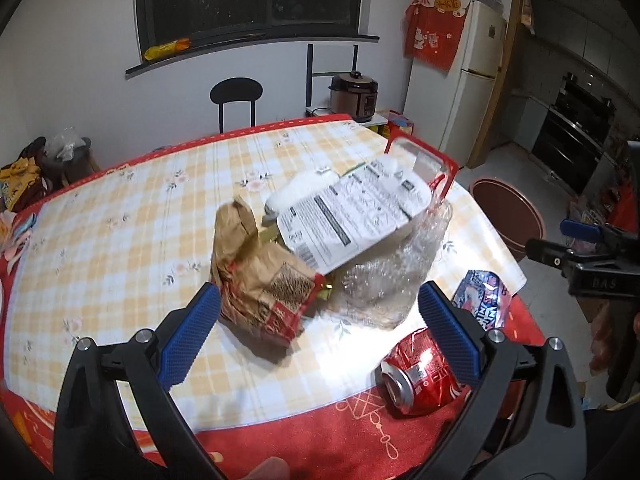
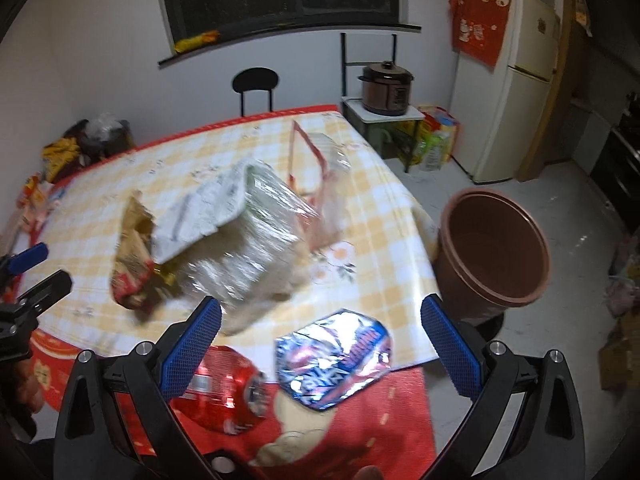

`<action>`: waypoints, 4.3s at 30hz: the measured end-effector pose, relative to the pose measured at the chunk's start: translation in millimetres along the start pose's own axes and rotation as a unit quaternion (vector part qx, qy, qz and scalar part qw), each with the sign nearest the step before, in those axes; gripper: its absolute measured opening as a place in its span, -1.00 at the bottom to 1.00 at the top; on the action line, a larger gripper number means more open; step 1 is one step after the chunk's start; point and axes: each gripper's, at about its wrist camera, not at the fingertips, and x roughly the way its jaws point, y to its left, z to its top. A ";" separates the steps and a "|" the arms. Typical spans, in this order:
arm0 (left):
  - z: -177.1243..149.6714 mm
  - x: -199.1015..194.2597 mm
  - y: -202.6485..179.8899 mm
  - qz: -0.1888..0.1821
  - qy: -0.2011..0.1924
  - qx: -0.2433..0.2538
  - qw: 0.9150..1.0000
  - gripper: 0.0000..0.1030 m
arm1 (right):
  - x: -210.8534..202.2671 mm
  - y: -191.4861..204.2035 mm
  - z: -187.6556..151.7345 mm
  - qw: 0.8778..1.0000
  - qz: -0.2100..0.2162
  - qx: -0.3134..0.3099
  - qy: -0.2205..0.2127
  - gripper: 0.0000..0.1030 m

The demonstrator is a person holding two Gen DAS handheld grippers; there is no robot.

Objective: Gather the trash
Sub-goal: 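Move the left tool toward the crushed red can while the right tool approaches the wrapper, then close the left tool on the crushed red soda can, then grasp the blue-and-white STRONG wrapper with the right tool and lift it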

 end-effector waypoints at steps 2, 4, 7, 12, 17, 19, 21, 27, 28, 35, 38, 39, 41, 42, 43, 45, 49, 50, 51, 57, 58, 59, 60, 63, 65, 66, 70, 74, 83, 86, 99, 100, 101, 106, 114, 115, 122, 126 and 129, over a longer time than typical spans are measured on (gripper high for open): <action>-6.3 7.3 0.7 -0.001 0.006 -0.012 1.000 0.89 | 4.8 -6.0 -4.9 1.000 -0.011 0.007 0.004 0.91; -8.9 11.8 0.1 -0.009 0.014 -0.024 1.000 0.89 | 9.7 -12.3 -11.3 1.000 -0.017 0.018 0.007 0.91; -14.1 21.8 -4.3 -0.023 0.033 -0.041 0.998 0.89 | 12.8 -18.0 -16.1 0.999 -0.010 0.026 0.016 0.91; -23.9 37.1 -14.2 -0.025 0.068 -0.061 0.996 0.83 | 20.5 -25.8 -21.9 0.999 0.008 0.018 0.030 0.91; -30.6 46.7 -21.9 -0.026 0.089 -0.094 0.991 0.71 | 31.3 -33.1 -19.9 0.999 0.031 0.004 0.045 0.91; -32.8 49.8 -26.5 -0.028 0.094 -0.107 0.989 0.71 | 34.0 -38.0 -16.6 0.998 0.037 -0.004 0.046 0.91; -36.0 52.3 -34.0 -0.028 0.098 -0.120 0.988 0.71 | 37.3 -44.7 -13.8 0.998 0.044 -0.012 0.050 0.91; -54.0 60.4 -56.1 -0.032 0.116 -0.151 0.981 0.50 | 51.1 -60.1 -14.2 0.994 0.075 -0.038 0.069 0.91; -56.5 61.0 -57.3 -0.033 0.119 -0.156 0.980 0.50 | 52.6 -61.8 -15.5 0.993 0.081 -0.039 0.073 0.91; -72.5 66.3 -51.0 -0.048 0.139 -0.213 0.966 0.28 | 67.0 -63.1 -20.8 0.985 0.131 -0.046 0.099 0.91; -79.4 74.8 -49.4 -0.052 0.166 -0.231 0.957 0.13 | 70.4 -63.2 -18.2 0.984 0.138 -0.038 0.107 0.91; -81.4 76.0 -49.6 -0.054 0.169 -0.233 0.956 0.12 | 70.5 -62.3 -18.4 0.983 0.142 -0.041 0.107 0.91; -86.9 78.9 -50.4 -0.056 0.173 -0.240 0.953 0.12 | 74.3 -58.5 -20.6 0.981 0.147 -0.049 0.115 0.91; -89.4 80.7 -50.8 -0.055 0.178 -0.244 0.952 0.12 | 77.0 -57.3 -22.4 0.980 0.150 -0.050 0.122 0.91; -92.2 82.9 -51.6 -0.056 0.182 -0.247 0.950 0.12 | 78.5 -56.6 -23.6 0.979 0.152 -0.052 0.126 0.91; -95.7 86.6 -53.1 -0.058 0.184 -0.250 0.949 0.12 | 79.4 -56.2 -26.3 0.977 0.157 -0.055 0.131 0.91; -104.1 94.2 -50.4 -0.050 0.195 -0.268 0.942 0.12 | 78.7 -62.6 -26.4 0.978 0.154 -0.052 0.130 0.91; -106.4 96.2 -49.9 -0.052 0.197 -0.275 0.939 0.12 | 78.8 -64.7 -27.4 0.978 0.154 -0.049 0.131 0.91; -108.1 97.5 -49.5 -0.055 0.198 -0.280 0.938 0.12 | 79.1 -66.1 -28.5 0.978 0.153 -0.048 0.133 0.91; -110.1 105.4 -52.7 -0.061 0.205 -0.289 0.933 0.12 | 78.5 -77.3 -36.2 0.977 0.151 -0.036 0.143 0.91; -109.9 106.7 -54.0 -0.063 0.205 -0.289 0.933 0.12 | 78.8 -78.7 -36.9 0.977 0.151 -0.034 0.144 0.91; -109.6 107.4 -55.0 -0.065 0.205 -0.288 0.933 0.12 | 79.1 -80.4 -38.3 0.977 0.150 -0.032 0.147 0.91; -109.5 107.6 -55.3 -0.066 0.205 -0.288 0.933 0.12 | 79.6 -81.1 -40.2 0.976 0.151 -0.031 0.151 0.91; -109.0 109.5 -57.3 -0.068 0.205 -0.290 0.932 0.03 | 82.8 -80.1 -45.5 0.972 0.160 -0.030 0.169 0.91; -109.1 109.6 -57.0 -0.068 0.204 -0.293 0.932 0.03 | 84.3 -78.2 -49.0 0.969 0.168 -0.032 0.179 0.91; -109.5 109.4 -56.8 -0.068 0.204 -0.294 0.931 0.01 | 84.7 -77.4 -50.2 0.968 0.171 -0.032 0.182 0.91; -110.4 107.8 -56.6 -0.069 0.203 -0.298 0.930 -0.03 | 88.6 -73.6 -54.2 0.962 0.182 -0.034 0.200 0.91; -111.5 105.9 -56.2 -0.070 0.206 -0.294 0.931 -0.03 | 95.6 -72.9 -57.0 0.957 0.194 -0.019 0.217 0.91; -112.5 104.2 -51.1 -0.077 0.206 -0.294 0.930 -0.14 | 98.9 -66.7 -56.4 0.953 0.204 -0.018 0.225 0.91; -109.5 100.9 -51.5 -0.078 0.203 -0.286 0.933 -0.22 | 99.9 -66.4 -56.5 0.952 0.206 -0.014 0.226 0.91; -97.3 80.8 -43.8 -0.075 0.177 -0.250 0.949 -0.28 | 101.5 -56.5 -57.6 0.948 0.217 0.006 0.232 0.82; -95.1 80.3 -40.4 -0.076 0.174 -0.247 0.950 -0.28 | 102.7 -55.3 -57.8 0.948 0.217 0.013 0.233 0.81; -93.1 79.5 -36.5 -0.077 0.173 -0.244 0.951 -0.28 | 103.8 -54.2 -57.8 0.947 0.217 0.020 0.235 0.79; -87.6 82.7 -23.6 -0.093 0.183 -0.230 0.951 -0.28 | 102.7 -55.6 -59.3 0.948 0.207 0.064 0.234 0.72; -81.6 89.8 -9.6 -0.113 0.200 -0.208 0.951 -0.28 | 116.8 -93.5 -77.1 0.919 0.199 0.244 0.239 0.19; -80.9 90.3 -7.2 -0.116 0.201 -0.204 0.951 -0.28 | 115.2 -95.8 -78.4 0.917 0.196 0.256 0.236 0.11; -86.1 97.2 5.3 -0.122 0.223 -0.192 0.948 -0.28 | 101.5 -89.6 -66.8 0.924 0.183 0.273 0.196 -0.15; -90.3 97.6 10.9 -0.132 0.226 -0.181 0.948 -0.27 | 97.6 -76.8 -56.7 0.936 0.166 0.253 0.181 -0.22; -93.6 97.9 10.2 -0.139 0.228 -0.173 0.948 -0.27 | 103.3 -65.0 -51.8 0.943 0.152 0.236 0.180 -0.33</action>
